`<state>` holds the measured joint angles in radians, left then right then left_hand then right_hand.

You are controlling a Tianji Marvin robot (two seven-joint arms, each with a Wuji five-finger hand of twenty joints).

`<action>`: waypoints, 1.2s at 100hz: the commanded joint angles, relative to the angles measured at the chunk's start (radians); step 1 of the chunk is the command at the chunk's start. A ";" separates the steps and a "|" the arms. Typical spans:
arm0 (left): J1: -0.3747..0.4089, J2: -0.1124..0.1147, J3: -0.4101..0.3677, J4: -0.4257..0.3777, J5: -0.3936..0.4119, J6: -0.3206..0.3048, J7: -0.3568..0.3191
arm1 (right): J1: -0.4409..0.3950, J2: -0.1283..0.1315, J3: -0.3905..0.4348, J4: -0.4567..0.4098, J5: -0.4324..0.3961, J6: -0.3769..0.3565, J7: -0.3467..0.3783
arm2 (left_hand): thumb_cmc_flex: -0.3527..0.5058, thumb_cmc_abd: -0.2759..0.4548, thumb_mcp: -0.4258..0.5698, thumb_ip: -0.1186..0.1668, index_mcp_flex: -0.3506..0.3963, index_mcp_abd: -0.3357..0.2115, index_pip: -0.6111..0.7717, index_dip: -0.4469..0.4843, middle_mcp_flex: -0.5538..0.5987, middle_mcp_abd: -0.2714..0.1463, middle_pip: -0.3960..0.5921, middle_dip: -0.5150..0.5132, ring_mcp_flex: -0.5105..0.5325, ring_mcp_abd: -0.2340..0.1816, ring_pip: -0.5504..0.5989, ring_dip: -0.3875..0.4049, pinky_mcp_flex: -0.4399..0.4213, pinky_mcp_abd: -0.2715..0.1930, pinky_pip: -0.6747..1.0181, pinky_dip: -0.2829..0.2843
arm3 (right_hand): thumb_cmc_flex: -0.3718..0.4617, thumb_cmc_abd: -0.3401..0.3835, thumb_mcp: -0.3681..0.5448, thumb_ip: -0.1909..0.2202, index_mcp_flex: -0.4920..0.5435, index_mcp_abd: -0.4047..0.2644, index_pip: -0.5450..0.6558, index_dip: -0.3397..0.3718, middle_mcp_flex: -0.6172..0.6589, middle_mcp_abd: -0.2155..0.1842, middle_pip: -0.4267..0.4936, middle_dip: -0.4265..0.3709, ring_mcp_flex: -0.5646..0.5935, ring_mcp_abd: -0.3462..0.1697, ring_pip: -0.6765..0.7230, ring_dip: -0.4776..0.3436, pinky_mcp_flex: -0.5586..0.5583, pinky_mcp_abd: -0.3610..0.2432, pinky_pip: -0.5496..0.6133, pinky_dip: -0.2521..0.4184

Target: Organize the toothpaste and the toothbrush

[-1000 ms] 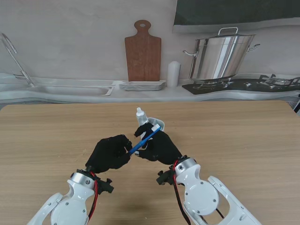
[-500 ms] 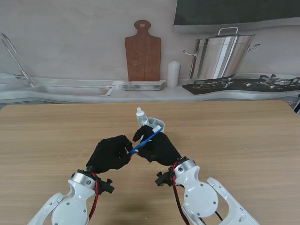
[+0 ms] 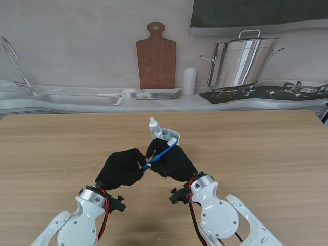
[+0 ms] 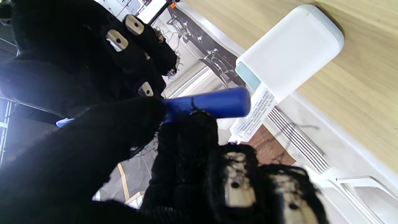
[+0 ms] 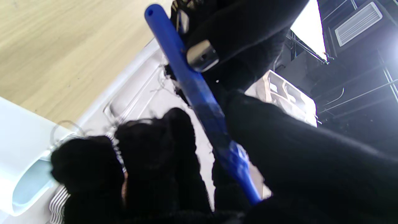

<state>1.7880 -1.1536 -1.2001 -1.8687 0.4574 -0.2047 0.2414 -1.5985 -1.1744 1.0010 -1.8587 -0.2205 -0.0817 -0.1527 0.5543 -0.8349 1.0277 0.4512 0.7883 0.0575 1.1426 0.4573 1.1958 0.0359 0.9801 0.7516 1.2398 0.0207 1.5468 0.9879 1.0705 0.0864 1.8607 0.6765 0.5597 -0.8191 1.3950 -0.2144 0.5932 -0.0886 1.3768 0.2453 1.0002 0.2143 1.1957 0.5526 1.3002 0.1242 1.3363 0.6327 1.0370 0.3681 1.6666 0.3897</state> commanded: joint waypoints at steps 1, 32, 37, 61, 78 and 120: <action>0.004 -0.004 0.001 -0.009 -0.001 -0.004 -0.014 | -0.011 -0.004 -0.001 -0.004 0.000 -0.004 0.017 | 0.071 0.037 0.064 0.023 0.006 -0.051 0.043 0.022 0.043 0.095 0.016 0.040 0.027 -0.016 0.044 0.005 0.026 -0.045 0.233 -0.003 | 0.036 0.011 0.026 -0.032 0.041 -0.034 0.042 0.018 0.029 -0.002 0.041 0.022 0.014 -0.074 0.040 0.032 0.028 -0.003 0.058 0.016; 0.001 -0.004 0.003 -0.003 -0.002 -0.008 -0.014 | -0.011 0.001 0.001 -0.003 0.011 -0.020 0.037 | 0.069 0.037 0.066 0.025 0.005 -0.055 0.044 0.022 0.042 0.092 0.017 0.041 0.027 -0.016 0.043 0.006 0.026 -0.045 0.233 -0.006 | 0.039 -0.041 0.108 0.015 0.062 -0.025 0.049 0.148 0.072 0.012 0.075 0.103 0.016 -0.136 0.185 0.106 0.097 -0.025 0.127 0.064; 0.000 -0.004 0.004 -0.002 -0.002 -0.008 -0.015 | -0.010 0.002 0.001 -0.002 0.009 -0.025 0.040 | 0.069 0.038 0.065 0.025 0.005 -0.056 0.044 0.022 0.042 0.092 0.016 0.041 0.027 -0.016 0.043 0.007 0.026 -0.045 0.233 -0.006 | 0.039 -0.059 0.131 0.024 0.071 -0.024 0.052 0.170 0.086 0.013 0.085 0.116 0.016 -0.149 0.212 0.123 0.105 -0.035 0.146 0.076; -0.003 -0.005 0.006 0.004 -0.003 -0.013 -0.012 | -0.008 0.002 -0.002 0.002 0.034 -0.039 0.049 | 0.067 0.042 0.063 0.023 0.001 -0.059 0.043 0.023 0.038 0.089 0.017 0.042 0.027 -0.016 0.043 0.007 0.026 -0.046 0.233 -0.009 | 0.057 -0.135 0.175 0.138 0.115 -0.022 0.071 0.262 0.140 0.027 0.143 0.175 0.018 -0.231 0.335 0.208 0.131 -0.144 0.255 0.212; -0.002 -0.004 0.007 0.005 -0.003 -0.015 -0.015 | -0.007 0.003 -0.002 0.004 0.047 -0.048 0.055 | 0.067 0.047 0.057 0.017 -0.004 -0.061 0.041 0.023 0.033 0.089 0.015 0.043 0.027 -0.017 0.041 0.007 0.026 -0.047 0.231 -0.012 | 0.074 -0.177 0.175 0.250 0.150 -0.009 0.083 0.307 0.177 0.039 0.171 0.195 0.020 -0.286 0.379 0.248 0.140 -0.207 0.297 0.296; 0.004 -0.007 0.005 0.004 0.017 0.007 0.006 | -0.009 0.000 0.012 0.000 0.078 -0.037 0.057 | 0.109 0.090 -0.154 -0.331 -0.132 -0.082 -0.073 -0.026 -0.128 0.080 -0.084 0.050 -0.037 0.036 -0.234 0.134 -0.138 -0.004 0.094 0.005 | 0.080 -0.243 0.175 0.461 0.219 0.002 0.075 0.343 0.226 0.064 0.186 0.208 0.022 -0.331 0.402 0.282 0.147 -0.246 0.312 0.386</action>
<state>1.7840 -1.1542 -1.1931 -1.8533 0.4715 -0.2084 0.2598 -1.6001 -1.1694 1.0103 -1.8501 -0.1423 -0.1264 -0.1109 0.6319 -0.7680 0.9270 0.1887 0.7074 -0.0093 1.0968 0.4404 1.1069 0.0715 0.9199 0.7778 1.2255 0.0397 1.3666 1.0867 0.9828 0.1004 1.8611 0.6590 0.5969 -1.0604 1.4932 0.1795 0.7592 -0.0975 1.3996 0.5542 1.1029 0.1475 1.2974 0.7513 1.3202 0.0563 1.6886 0.8913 1.1601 0.2225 1.8400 0.7500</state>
